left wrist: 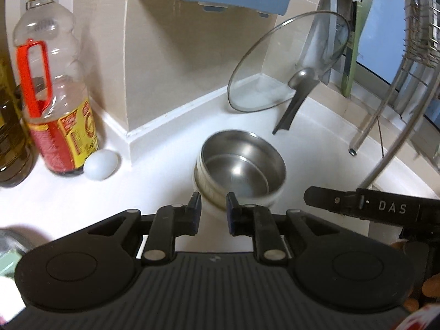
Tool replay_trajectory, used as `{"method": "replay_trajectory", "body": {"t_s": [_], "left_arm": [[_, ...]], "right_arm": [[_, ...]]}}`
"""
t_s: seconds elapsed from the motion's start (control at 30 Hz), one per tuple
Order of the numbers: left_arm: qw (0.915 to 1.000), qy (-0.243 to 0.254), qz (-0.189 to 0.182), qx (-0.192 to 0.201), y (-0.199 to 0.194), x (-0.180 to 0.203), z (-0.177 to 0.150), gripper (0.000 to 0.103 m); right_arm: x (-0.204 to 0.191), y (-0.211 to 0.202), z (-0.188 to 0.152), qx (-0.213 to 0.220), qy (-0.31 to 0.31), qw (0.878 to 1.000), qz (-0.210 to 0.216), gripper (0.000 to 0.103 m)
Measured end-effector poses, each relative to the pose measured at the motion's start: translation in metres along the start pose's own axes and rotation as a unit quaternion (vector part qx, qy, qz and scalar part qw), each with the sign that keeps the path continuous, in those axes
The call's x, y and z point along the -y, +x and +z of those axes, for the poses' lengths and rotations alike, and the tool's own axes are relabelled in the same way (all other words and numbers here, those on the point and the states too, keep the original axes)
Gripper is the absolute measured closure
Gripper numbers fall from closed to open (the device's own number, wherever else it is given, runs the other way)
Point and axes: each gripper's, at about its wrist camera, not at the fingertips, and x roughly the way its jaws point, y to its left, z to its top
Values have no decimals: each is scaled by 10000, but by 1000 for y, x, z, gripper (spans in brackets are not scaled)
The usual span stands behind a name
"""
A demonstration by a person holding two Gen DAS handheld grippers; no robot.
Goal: Organize plates and bowls
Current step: 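Lower the pot onto the cream bowls and open both grippers, then withdraw both open grippers from the stacked bowls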
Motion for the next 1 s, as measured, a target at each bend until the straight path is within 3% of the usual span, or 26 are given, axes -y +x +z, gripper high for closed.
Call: {"method": "replay_trajectory", "body": {"t_s": [0.07,0.17,1.0], "left_arm": [[10000,18,10,-2,-10,4,-10,82],[10000,60,26,-20,-24,10,-25,81],[9984,-358,373,-212,-113,39,-150,79]], "right_arm": [[-2,-8,-9,-36,-31,10000,14,36],[-3,-21,-23,-65,-65,9999,59,30],[-4,-110,-137,-476,-762,9959,-138,26]]}}
